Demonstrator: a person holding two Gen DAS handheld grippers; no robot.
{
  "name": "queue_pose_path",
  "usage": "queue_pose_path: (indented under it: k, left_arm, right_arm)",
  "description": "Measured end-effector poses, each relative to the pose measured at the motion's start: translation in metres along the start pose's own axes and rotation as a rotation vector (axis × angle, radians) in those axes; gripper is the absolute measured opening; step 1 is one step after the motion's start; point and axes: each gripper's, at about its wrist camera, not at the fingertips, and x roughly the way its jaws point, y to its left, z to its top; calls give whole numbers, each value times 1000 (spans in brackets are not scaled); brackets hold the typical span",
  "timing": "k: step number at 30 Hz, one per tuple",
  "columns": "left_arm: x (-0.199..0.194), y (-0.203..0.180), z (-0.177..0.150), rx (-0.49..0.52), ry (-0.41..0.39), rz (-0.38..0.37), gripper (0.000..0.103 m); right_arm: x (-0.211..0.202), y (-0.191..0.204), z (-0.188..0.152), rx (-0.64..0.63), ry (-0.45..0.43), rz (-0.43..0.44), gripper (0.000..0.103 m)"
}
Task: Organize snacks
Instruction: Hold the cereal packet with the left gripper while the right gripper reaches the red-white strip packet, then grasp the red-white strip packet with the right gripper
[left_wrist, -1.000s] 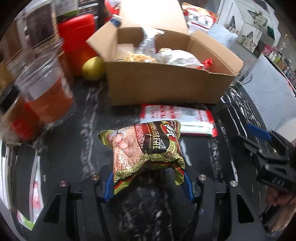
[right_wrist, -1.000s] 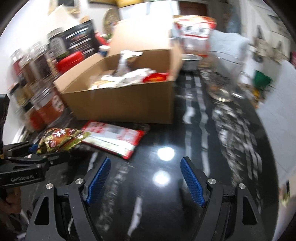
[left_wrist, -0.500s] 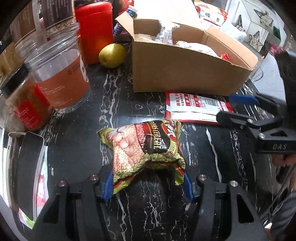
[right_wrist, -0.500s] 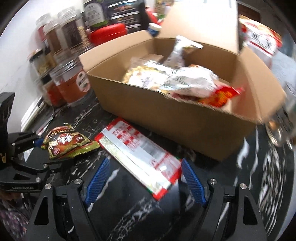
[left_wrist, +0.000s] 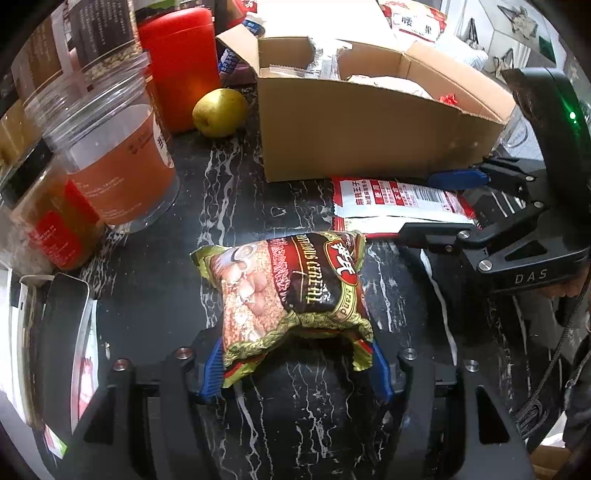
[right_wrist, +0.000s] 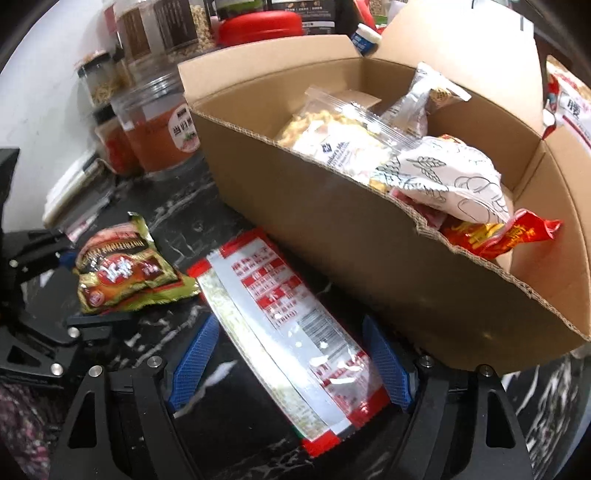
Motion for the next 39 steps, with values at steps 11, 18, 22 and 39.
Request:
queue_pose_path:
  k: [11, 18, 22, 39]
  left_arm:
    - [10, 0, 7, -21, 17, 20, 87]
    - [10, 2, 10, -40, 26, -14, 87]
    - [11, 5, 10, -46, 28, -15, 87]
    - [26, 13, 36, -22, 13, 23, 88]
  right_arm:
    - [-19, 5, -29, 95, 17, -84, 63]
    - [-40, 7, -61, 216, -11, -148, 59]
    - [-53, 11, -78, 271, -3, -183, 58]
    - [-51, 30, -86, 289, 46, -205, 85]
